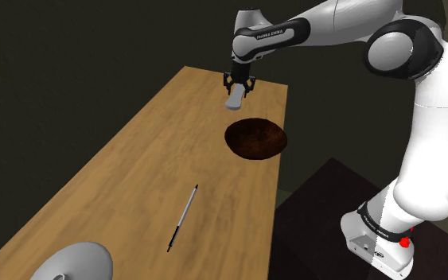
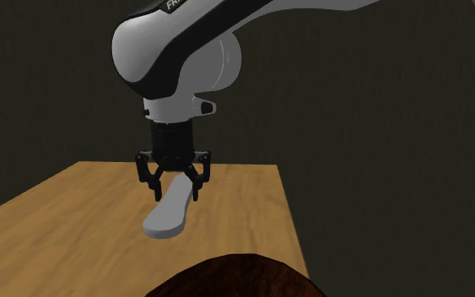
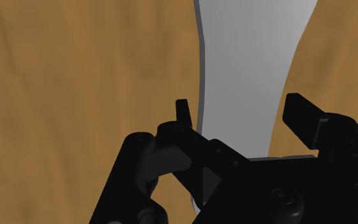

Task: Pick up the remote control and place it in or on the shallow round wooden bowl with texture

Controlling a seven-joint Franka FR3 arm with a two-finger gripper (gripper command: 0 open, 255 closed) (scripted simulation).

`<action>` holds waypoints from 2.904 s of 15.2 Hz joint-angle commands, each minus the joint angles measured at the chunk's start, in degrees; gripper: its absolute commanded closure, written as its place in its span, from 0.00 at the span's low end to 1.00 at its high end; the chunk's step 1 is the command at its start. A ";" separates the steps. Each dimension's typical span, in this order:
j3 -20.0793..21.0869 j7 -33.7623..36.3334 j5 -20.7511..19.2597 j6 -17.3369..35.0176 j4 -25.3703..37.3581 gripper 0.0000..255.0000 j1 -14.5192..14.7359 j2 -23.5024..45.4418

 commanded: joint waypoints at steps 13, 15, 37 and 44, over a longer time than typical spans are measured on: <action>0.12 -0.11 0.22 -3.92 2.57 1.00 -0.01 -1.35; 0.16 -0.14 0.29 -5.26 3.54 1.00 -0.01 -1.73; 2.17 3.29 2.41 -9.02 -9.74 1.00 1.44 -18.94; 4.47 7.06 5.01 -5.74 -26.06 1.00 3.57 -32.29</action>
